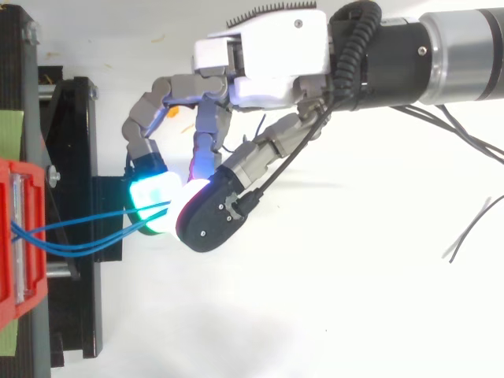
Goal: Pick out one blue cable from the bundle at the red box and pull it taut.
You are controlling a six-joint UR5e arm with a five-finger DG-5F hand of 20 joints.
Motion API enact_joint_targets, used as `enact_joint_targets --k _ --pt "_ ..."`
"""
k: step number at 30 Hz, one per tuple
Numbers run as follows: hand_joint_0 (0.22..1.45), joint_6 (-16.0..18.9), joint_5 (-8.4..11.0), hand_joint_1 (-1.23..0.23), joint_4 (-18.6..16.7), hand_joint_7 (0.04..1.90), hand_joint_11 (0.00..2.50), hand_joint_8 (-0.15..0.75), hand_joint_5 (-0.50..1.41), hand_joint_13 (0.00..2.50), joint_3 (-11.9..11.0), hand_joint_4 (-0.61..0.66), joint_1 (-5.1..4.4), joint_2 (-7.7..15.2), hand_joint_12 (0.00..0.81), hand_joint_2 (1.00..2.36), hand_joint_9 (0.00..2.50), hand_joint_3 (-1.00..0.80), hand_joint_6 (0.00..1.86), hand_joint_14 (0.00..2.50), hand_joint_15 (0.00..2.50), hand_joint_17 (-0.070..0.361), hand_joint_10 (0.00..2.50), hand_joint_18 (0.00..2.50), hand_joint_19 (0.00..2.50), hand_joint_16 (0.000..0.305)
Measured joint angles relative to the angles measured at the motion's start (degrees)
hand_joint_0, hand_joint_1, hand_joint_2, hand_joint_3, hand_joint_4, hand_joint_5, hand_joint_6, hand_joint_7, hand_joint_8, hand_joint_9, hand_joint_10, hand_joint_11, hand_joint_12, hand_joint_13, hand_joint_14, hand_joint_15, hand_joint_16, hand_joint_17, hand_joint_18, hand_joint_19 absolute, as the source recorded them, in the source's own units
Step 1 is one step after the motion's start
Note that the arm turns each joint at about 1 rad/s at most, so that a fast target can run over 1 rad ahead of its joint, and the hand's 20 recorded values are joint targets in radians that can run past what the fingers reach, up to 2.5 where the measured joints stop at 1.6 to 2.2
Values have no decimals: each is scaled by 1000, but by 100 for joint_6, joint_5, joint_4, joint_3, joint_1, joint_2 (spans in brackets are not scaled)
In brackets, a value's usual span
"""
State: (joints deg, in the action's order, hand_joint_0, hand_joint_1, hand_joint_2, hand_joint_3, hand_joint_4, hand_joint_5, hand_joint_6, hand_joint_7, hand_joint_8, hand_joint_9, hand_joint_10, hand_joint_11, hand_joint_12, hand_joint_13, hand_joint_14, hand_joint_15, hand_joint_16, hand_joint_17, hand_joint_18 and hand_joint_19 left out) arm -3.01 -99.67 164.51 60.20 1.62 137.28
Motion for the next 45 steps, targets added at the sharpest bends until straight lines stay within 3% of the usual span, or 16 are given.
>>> enact_joint_targets --k 4,13,22,26,28,32,36,45 --pt "682 2 0 -844 -5 1063 947 269 -84 1183 0 -141 2 1 332 1000 1390 -500 968 28 759 99 33 961 668 44" --pt "515 2 0 -743 -5 919 937 274 -70 1182 2 -21 6 1 356 1000 1419 -500 952 28 736 110 30 976 662 49" --pt "554 2 0 -528 -6 952 910 276 -85 1138 2 -4 5 0 347 1000 1357 -500 937 27 740 108 31 920 691 48" --pt "604 2 -2 -610 -6 959 925 274 -82 1136 2 -15 5 1 343 1000 1369 -500 934 30 749 104 35 906 704 46" --pt "612 2 -4 -694 -6 992 923 275 -83 1142 2 9 5 1 345 1012 1355 -377 933 28 745 105 33 913 694 47" --pt "619 2 -5 -753 -2 947 926 280 -90 1136 3 30 5 0 345 1015 1329 -328 943 28 753 105 32 914 695 47" --pt "609 4 -8 -734 14 912 927 277 -93 1134 3 43 9 0 344 1000 1332 -500 940 29 748 105 32 914 692 47" --pt "513 3 -2 -565 4 900 910 288 -94 1149 6 65 1 0 369 1000 1343 -500 911 26 736 116 30 930 686 51"
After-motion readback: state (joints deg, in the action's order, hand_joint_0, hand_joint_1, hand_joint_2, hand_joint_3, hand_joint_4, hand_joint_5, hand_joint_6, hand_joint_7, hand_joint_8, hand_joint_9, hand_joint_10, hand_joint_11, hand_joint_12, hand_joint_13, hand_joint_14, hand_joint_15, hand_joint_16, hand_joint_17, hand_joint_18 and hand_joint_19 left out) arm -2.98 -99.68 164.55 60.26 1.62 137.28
